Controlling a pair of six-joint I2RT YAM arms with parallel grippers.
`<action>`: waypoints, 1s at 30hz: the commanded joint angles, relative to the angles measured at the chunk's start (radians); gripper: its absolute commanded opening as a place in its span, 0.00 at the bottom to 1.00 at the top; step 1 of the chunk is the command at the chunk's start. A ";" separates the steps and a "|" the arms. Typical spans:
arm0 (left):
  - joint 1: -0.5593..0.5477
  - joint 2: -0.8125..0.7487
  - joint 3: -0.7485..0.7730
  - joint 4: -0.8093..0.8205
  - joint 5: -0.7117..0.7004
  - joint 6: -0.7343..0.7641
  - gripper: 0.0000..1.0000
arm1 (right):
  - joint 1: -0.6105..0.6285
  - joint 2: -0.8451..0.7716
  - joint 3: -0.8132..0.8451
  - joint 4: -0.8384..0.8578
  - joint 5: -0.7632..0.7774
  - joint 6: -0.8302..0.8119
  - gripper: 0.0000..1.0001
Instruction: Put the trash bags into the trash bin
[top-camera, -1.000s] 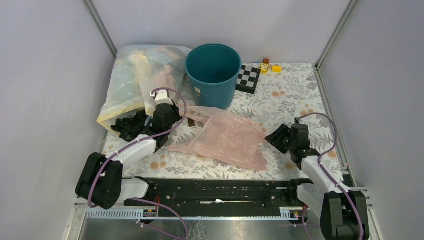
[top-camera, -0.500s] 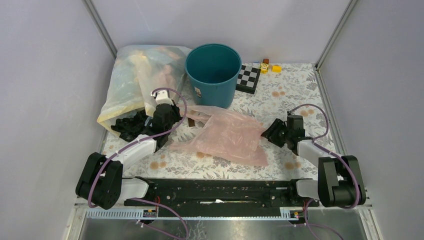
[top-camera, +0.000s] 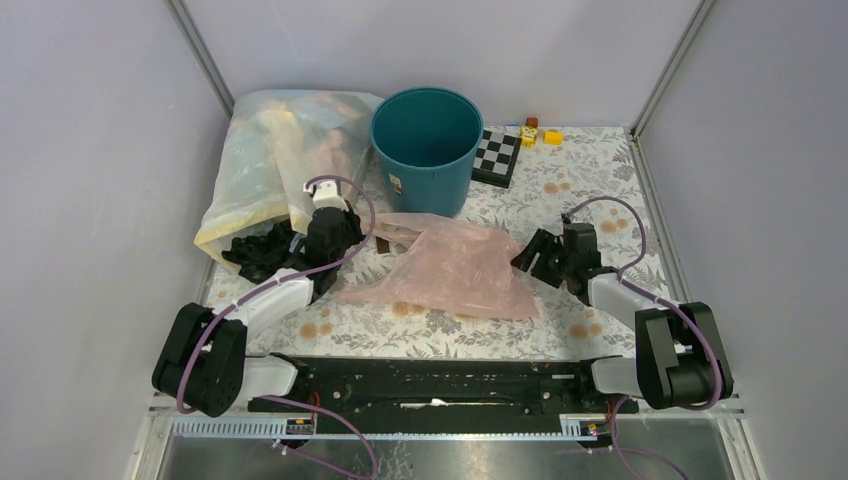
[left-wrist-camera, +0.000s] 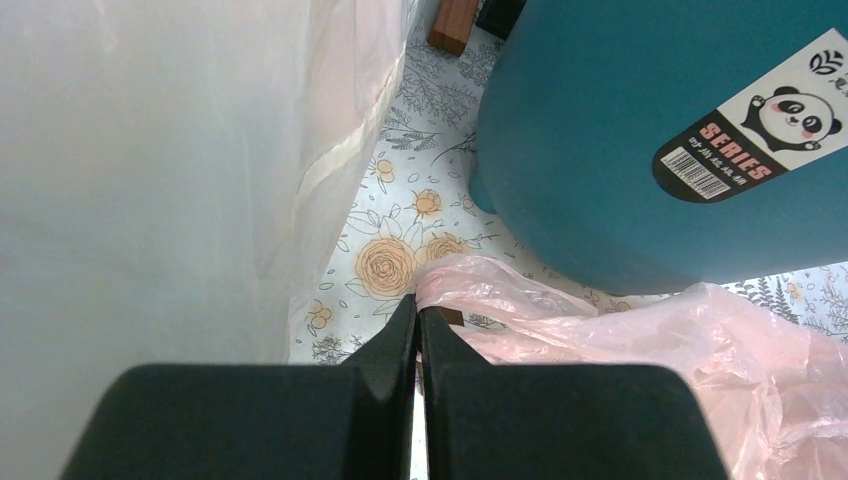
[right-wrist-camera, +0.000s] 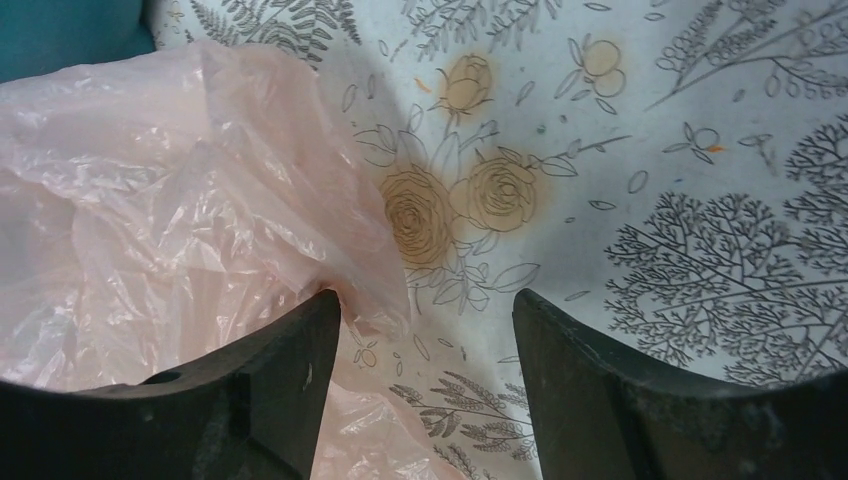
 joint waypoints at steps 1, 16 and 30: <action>0.005 0.006 0.033 0.040 0.023 0.013 0.00 | 0.020 0.004 0.034 0.063 -0.015 -0.025 0.69; 0.005 -0.003 0.029 0.033 0.017 0.021 0.00 | 0.071 0.053 0.133 0.032 0.133 -0.009 0.00; 0.006 -0.081 -0.009 0.018 -0.093 0.019 0.00 | 0.052 -0.067 0.354 -0.427 0.840 -0.077 0.00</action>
